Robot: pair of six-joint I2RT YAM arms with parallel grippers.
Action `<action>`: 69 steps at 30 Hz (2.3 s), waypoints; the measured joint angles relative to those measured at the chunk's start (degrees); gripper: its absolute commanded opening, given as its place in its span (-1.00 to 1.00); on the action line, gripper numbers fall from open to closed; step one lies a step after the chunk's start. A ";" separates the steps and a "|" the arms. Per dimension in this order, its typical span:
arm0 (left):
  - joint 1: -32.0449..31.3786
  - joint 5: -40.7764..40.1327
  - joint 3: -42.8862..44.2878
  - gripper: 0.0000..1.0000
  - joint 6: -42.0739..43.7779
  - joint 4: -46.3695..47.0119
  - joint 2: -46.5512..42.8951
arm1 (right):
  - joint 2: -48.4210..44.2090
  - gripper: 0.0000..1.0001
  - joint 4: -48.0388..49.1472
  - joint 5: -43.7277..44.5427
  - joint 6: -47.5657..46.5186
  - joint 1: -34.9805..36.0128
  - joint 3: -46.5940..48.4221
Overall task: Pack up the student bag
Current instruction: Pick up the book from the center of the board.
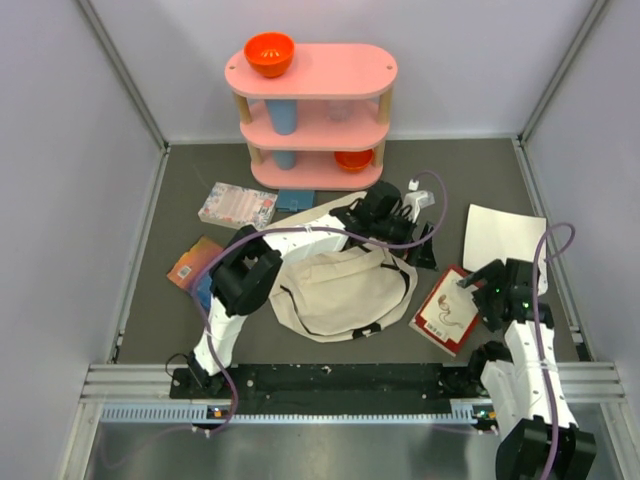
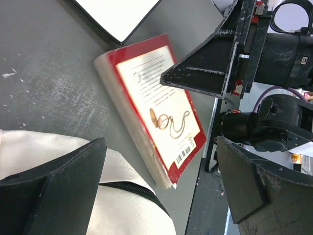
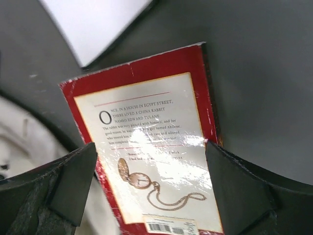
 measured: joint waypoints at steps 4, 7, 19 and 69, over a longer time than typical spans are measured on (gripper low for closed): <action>-0.57 0.74 0.00 0.97 -0.90 0.98 1.55 | -0.70 0.80 7.39 -7.43 0.70 0.02 -2.49; -1.66 0.85 0.00 0.96 -1.60 1.16 3.15 | -0.70 0.81 9.40 -11.06 0.83 0.02 -3.17; -2.99 -7.15 0.55 0.92 -3.39 -4.26 5.03 | -1.75 0.85 7.17 -12.46 -0.76 0.02 -3.08; -1.75 -0.70 5.55 0.55 -9.25 -1.18 12.28 | -0.04 0.62 -0.07 0.50 -0.48 0.13 -0.63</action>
